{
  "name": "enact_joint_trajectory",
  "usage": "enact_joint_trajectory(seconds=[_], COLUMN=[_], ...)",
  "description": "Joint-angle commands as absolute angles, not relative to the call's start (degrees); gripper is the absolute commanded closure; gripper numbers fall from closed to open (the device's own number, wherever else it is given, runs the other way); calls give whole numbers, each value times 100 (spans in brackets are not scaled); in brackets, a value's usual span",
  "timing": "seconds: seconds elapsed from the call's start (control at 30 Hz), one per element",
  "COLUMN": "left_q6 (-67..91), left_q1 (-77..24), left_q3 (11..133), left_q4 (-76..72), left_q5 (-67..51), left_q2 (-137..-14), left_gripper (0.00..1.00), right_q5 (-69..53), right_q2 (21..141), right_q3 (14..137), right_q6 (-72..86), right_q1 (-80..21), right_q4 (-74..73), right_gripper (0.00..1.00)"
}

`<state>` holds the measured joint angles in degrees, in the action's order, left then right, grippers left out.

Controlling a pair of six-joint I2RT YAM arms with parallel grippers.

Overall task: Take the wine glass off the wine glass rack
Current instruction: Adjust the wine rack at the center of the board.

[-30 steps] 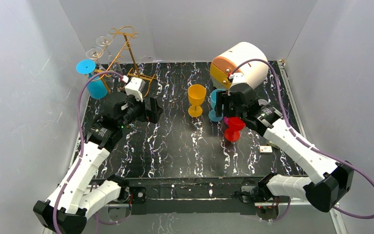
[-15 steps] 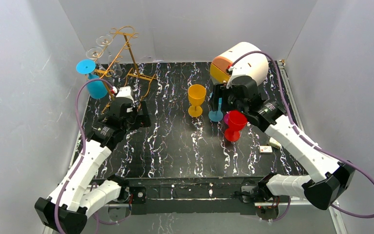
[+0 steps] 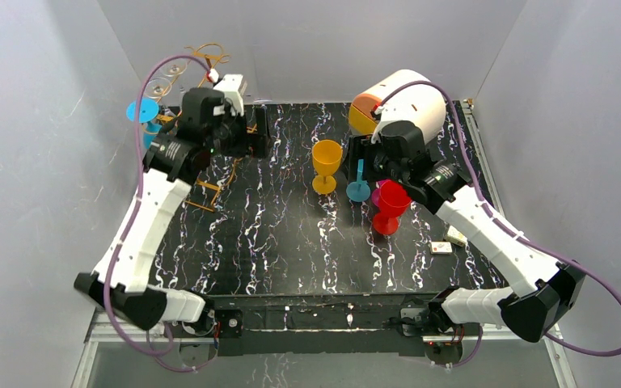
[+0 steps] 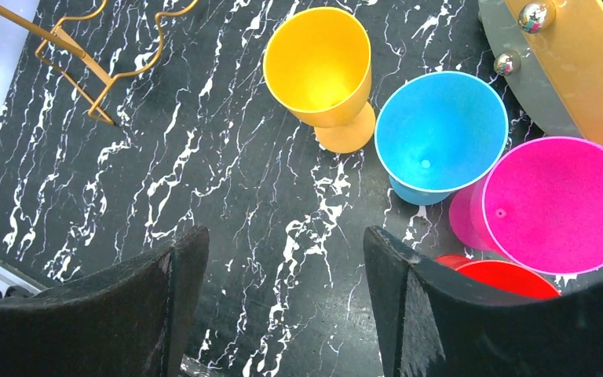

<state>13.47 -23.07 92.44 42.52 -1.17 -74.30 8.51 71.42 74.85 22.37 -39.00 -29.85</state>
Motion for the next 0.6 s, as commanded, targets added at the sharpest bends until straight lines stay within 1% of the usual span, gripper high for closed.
enact_joint_trajectory(seconds=[0.0,0.2,0.33,0.57], left_q6=[785,861,872,645], left_q1=[-2236,-1725,-1373,-910], left_q3=[10448,11114,11229,11481], left_q4=[5266,5016,4702,4595], left_q5=[-129,-79,219,611], left_q2=[-8028,-8278,-8280,-8624], left_gripper=[2,2,2,2], right_q5=[692,582,517,249], right_q2=[7055,7003,7016,7113], right_q3=[7729,7662,7650,7655], right_q6=[2335,2408,2408,2451], right_q1=[-3876,-3877,-3880,-3876], right_q4=[-2826,-2813,-2804,-2791], right_gripper=[20,19,19,19])
